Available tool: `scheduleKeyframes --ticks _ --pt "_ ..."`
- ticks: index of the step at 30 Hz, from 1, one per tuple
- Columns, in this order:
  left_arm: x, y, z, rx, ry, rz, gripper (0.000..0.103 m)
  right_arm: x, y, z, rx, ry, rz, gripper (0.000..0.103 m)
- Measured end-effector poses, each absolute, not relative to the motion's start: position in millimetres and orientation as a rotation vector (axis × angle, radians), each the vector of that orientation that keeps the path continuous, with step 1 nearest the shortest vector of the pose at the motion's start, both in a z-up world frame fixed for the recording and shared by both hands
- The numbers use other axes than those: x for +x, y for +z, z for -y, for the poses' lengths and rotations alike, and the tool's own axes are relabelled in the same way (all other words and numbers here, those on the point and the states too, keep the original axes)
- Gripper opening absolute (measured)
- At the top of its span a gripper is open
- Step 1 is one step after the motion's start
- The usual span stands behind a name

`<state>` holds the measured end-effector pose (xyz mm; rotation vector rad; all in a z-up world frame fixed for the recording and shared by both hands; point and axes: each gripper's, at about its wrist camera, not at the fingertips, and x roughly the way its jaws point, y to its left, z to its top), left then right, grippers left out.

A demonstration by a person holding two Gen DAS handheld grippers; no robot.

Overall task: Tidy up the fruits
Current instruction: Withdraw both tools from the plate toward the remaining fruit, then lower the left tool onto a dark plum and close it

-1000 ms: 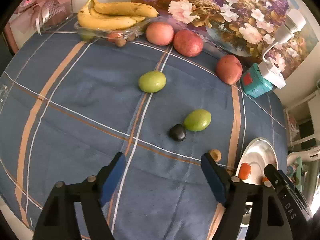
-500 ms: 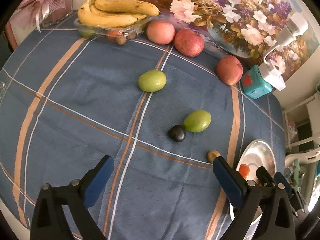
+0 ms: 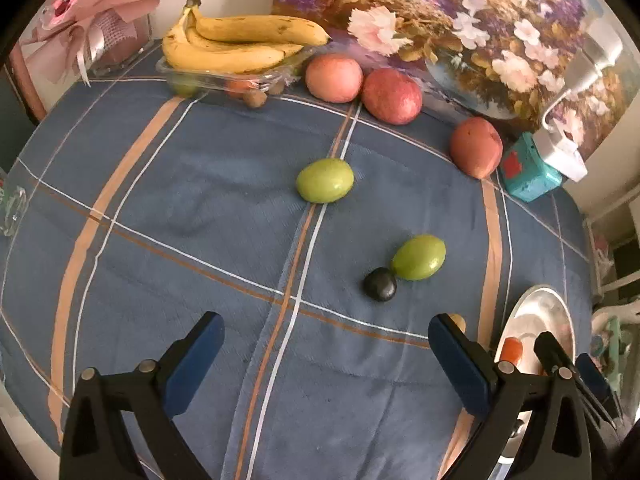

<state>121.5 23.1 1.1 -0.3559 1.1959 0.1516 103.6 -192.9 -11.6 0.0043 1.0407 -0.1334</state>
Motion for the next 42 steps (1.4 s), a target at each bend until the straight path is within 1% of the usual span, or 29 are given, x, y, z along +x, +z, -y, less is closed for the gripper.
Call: scheduleKeyframes --ticks 2,4,5,6,10,13,18,23,28,31,35,42 --pt "122 1 -28 -0.365 0.156 -1.195 0.103 103 -7 194 0.021 -0.141 -1.013 0.087" --pt "123 1 -31 -0.373 0.159 -1.193 0.103 102 -3 196 0.062 -0.124 -0.992 0.091" --pt "124 2 -33 -0.375 0.161 -1.191 0.103 102 -1 198 0.092 -0.108 -0.982 0.096" --pt "125 3 -36 -0.375 0.166 -1.186 0.103 101 0 199 0.115 -0.095 -0.973 0.098" --pt "127 7 -49 -0.359 0.191 -1.162 0.103 103 6 200 0.198 -0.057 -0.935 0.098" --pt "130 11 -62 -0.343 0.225 -1.136 0.103 105 8 196 0.209 -0.049 -0.925 0.098" --pt "136 18 -91 -0.33 0.267 -1.089 0.103 112 1 180 0.208 -0.027 -0.956 0.098" --pt "137 16 -104 -0.34 0.272 -1.086 0.103 120 -6 155 0.174 0.004 -0.983 0.098" --pt "143 4 -93 -0.323 0.23 -1.123 0.103 130 -20 137 0.196 0.079 -1.042 0.098" --pt "147 -9 -84 -0.301 0.217 -1.167 0.103 136 -32 127 0.209 0.127 -1.116 0.098" --pt "151 -28 -75 -0.296 0.195 -1.221 0.103 141 -46 121 0.185 0.119 -1.162 0.098" --pt "155 -46 -55 -0.295 0.133 -1.247 0.103 147 -64 128 0.196 0.066 -1.216 0.098"
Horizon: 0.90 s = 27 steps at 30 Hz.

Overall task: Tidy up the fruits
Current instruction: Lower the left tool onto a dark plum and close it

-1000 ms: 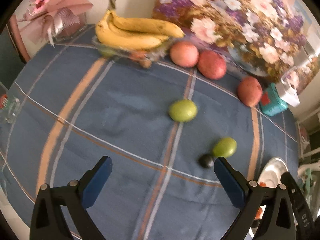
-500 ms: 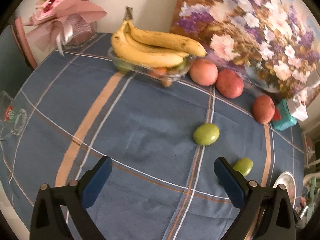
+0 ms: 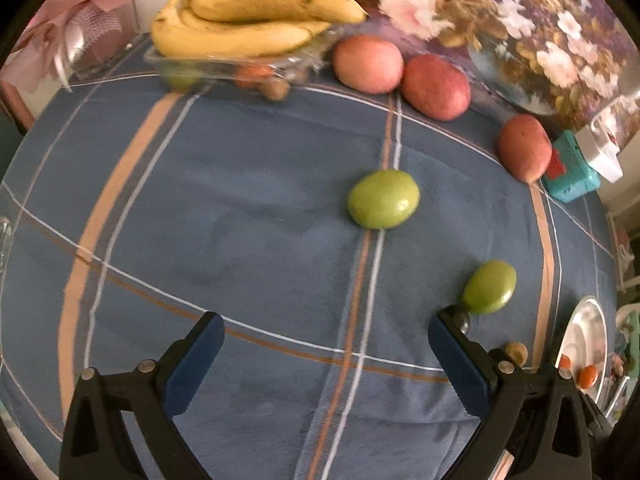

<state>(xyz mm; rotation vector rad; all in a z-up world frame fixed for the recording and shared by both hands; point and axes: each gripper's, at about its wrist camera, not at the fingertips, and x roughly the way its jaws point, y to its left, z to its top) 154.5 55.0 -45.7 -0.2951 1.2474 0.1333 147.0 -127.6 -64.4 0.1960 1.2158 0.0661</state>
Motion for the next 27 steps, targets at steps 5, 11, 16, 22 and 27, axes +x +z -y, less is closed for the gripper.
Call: scheduleKeyframes --ticks 5,11,16,22,27 --pt "160 -55 -41 -0.344 0.052 -1.282 0.103 149 -74 135 0.215 0.027 -1.24 0.098" --pt "169 -59 -27 -0.387 -0.027 -1.298 0.101 145 -71 139 0.211 0.033 -1.242 0.098" --pt "176 -57 -15 -0.394 -0.072 -1.29 0.097 139 -68 140 0.211 0.054 -1.258 0.098" --pt "181 -53 -14 -0.413 -0.082 -1.272 0.095 131 -42 146 0.171 0.058 -1.206 0.098" --pt "182 -57 -11 -0.402 -0.092 -1.277 0.09 129 -30 154 0.129 0.024 -1.177 0.098"
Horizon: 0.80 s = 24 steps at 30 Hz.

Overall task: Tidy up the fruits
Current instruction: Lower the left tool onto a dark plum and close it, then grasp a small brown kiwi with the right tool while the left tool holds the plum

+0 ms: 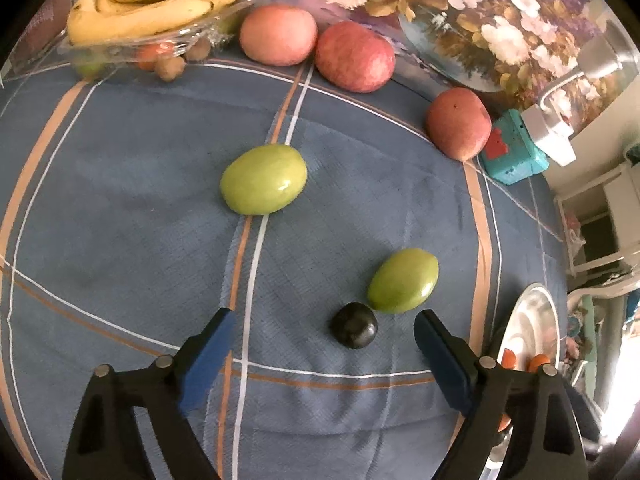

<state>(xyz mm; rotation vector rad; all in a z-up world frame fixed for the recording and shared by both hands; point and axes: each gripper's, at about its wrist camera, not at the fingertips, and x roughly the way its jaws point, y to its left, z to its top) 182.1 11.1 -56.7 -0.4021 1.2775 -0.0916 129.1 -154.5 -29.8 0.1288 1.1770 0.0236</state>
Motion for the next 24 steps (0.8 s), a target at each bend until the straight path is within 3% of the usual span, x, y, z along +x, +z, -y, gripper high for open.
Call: scheduleKeyframes --ticks 9,13,22,24 --pt "183 -60 35 -0.201 -0.152 -1.289 0.077 126 -31 206 0.262 -0.085 -1.188 0.098" --pt "185 -68 48 -0.146 -0.152 -1.294 0.056 128 -33 204 0.281 -0.075 -1.19 0.098" --pt "189 -72 44 -0.136 -0.112 -1.281 0.031 129 -36 199 0.275 -0.052 -1.201 0.098" --pt "189 -71 41 -0.161 -0.116 -1.286 0.03 129 -36 199 0.276 -0.052 -1.203 0.098"
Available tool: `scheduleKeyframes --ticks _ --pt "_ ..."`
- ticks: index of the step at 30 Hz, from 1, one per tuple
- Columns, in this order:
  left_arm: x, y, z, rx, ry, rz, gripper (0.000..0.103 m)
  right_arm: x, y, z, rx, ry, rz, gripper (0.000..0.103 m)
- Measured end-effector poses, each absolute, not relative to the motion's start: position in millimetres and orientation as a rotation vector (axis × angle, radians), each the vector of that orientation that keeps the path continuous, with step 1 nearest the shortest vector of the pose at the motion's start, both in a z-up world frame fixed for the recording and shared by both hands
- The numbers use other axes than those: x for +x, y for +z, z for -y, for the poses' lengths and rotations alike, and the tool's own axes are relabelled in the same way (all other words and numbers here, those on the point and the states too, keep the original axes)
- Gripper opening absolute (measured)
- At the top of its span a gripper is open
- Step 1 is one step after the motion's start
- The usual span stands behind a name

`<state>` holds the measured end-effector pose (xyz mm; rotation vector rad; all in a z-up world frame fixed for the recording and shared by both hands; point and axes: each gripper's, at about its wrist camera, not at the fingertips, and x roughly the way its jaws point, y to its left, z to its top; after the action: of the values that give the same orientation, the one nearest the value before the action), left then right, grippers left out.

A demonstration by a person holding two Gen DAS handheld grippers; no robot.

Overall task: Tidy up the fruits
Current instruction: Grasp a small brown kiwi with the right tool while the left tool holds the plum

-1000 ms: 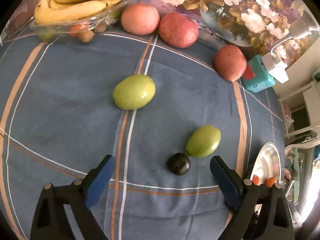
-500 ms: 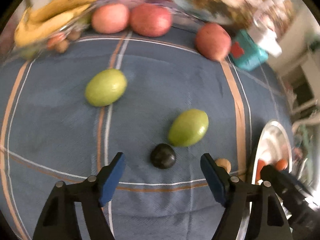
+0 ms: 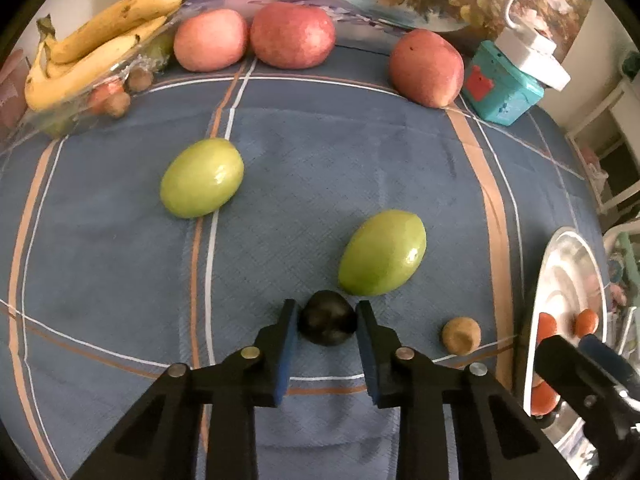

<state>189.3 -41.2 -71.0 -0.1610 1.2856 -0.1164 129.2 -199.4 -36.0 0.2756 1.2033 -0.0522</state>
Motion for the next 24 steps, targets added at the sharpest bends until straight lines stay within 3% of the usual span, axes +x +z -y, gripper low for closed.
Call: scheduleKeyframes --ticks 13,24 --pt "190 -50 -42 -0.393 0.071 -1.25 0.03 132 -43 173 0.242 0.022 -1.223 0.098" --pt "185 -31 -65 -0.408 0.096 -1.226 0.03 139 -68 130 0.171 0.112 -1.279 0.098"
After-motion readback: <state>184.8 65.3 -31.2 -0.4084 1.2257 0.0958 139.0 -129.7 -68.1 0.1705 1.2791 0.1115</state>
